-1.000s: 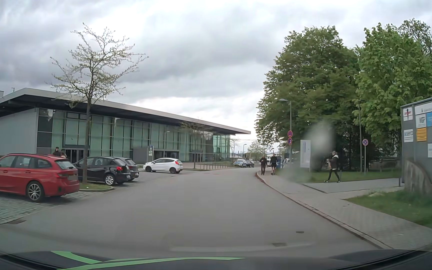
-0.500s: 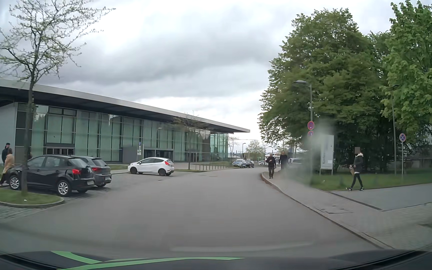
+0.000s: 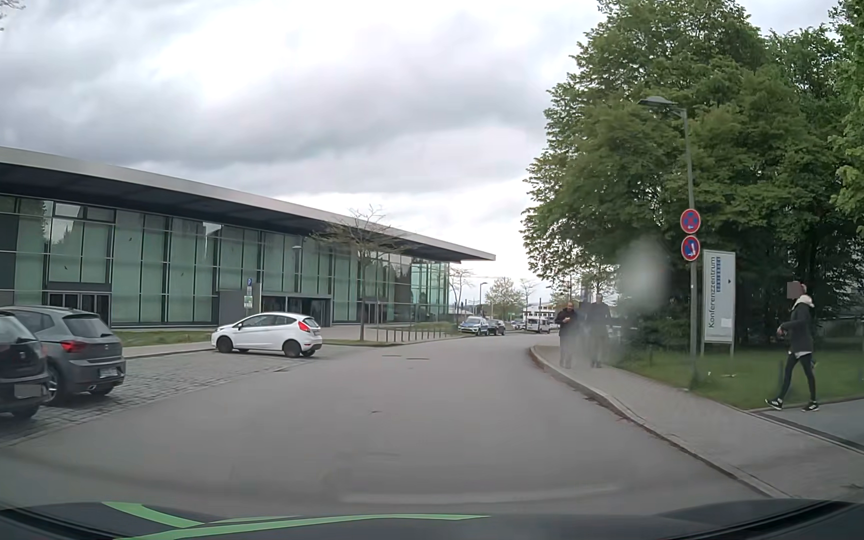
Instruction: Follow the waypoints while adhering to traffic rules and regulations
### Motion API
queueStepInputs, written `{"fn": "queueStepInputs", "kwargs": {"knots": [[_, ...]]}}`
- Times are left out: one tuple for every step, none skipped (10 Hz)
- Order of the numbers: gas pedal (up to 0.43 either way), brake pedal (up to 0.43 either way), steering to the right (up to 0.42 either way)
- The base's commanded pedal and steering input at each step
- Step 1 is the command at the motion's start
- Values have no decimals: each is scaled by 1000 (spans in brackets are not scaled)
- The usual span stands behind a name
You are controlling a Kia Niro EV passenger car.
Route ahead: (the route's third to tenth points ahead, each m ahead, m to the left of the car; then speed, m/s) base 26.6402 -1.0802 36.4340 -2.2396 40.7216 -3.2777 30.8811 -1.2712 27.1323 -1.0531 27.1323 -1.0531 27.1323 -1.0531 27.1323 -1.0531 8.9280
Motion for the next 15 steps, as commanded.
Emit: {"fn": "queueStepInputs", "kwargs": {"knots": [[0,201,20],[0,207,21],[0,207,23],[0,220,25],[0,220,27],[0,220,30],[0,220,34],[0,220,35],[0,220,35],[0,220,36],[0,220,37],[0,220,38],[0,226,39],[0,226,39],[0,226,39]]}}
